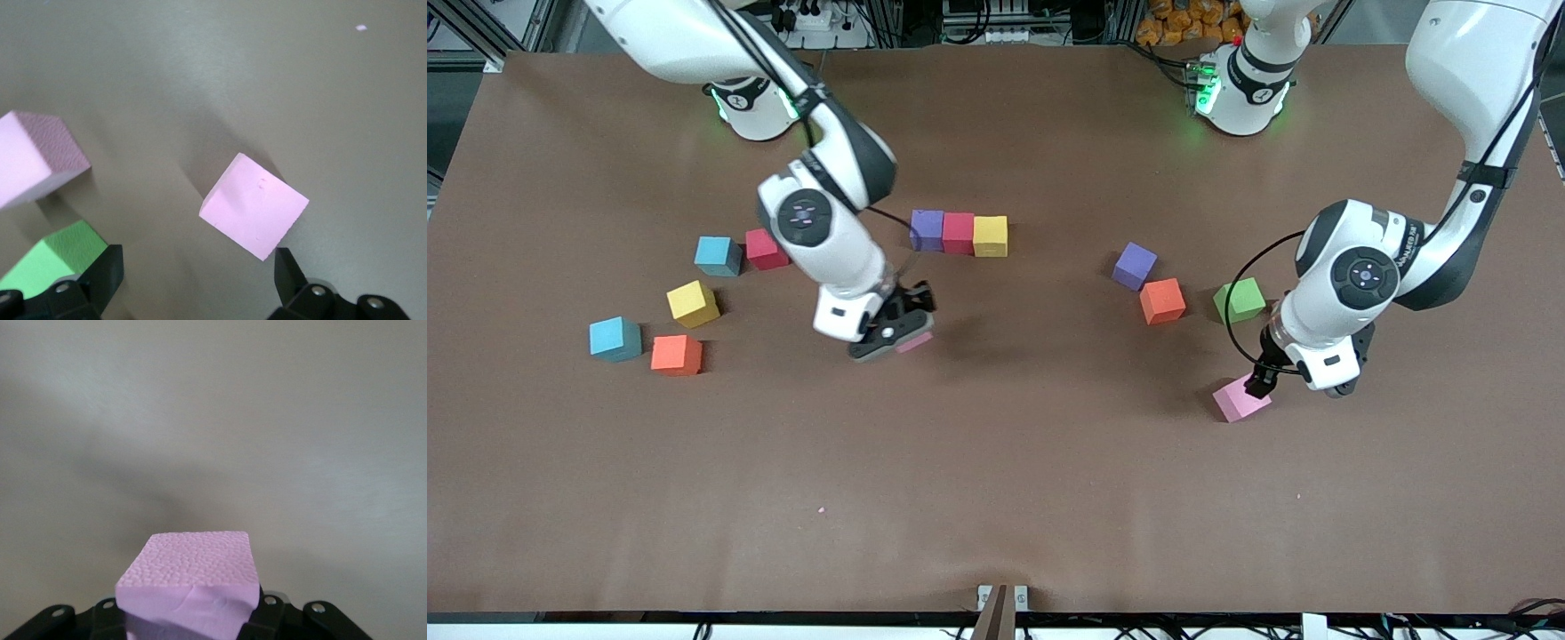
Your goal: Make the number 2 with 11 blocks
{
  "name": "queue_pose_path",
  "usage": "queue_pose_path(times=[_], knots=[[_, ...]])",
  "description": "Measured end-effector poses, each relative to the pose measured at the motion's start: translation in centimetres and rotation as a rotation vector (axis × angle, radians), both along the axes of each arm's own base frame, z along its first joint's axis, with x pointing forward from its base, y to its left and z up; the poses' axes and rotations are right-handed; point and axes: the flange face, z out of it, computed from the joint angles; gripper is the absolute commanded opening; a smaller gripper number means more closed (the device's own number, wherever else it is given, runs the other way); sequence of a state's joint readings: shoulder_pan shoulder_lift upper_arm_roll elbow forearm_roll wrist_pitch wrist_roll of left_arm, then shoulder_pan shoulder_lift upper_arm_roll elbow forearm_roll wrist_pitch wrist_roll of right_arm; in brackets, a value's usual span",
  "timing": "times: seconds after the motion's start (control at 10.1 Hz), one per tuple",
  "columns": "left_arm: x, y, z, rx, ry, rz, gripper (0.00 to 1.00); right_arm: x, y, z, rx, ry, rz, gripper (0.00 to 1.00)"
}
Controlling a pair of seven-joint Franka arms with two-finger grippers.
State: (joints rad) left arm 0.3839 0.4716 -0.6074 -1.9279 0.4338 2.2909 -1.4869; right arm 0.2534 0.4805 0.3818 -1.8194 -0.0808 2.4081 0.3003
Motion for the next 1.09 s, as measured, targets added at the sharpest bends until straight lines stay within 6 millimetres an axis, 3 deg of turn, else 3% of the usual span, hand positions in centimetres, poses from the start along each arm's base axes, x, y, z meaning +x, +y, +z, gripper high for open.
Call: queue_pose_path(times=[0.3,0.59,0.89,1.09], knots=[[2.3,-0.7,-1.6,-0.053,0.007,-0.151,1.00,-2.0,4.8,-2.1,-0.035,0.026,-0.213,0.35],[3.7,-0.2,-3.7,-0.087,0.021,-0.379,1.00,-6.3,9.0,-4.0,-0.123,0.031,-0.278,0.35],[3.8,0.0,-4.2,-0.090,0.026,-0.479,1.00,-9.5,11.6,-7.1,-0.167,0.057,-0.310,0.35],[3.8,0.5,-5.0,-0.090,0.039,-0.520,1.00,-9.9,11.7,-9.1,-0.187,0.074,-0.327,0.35]])
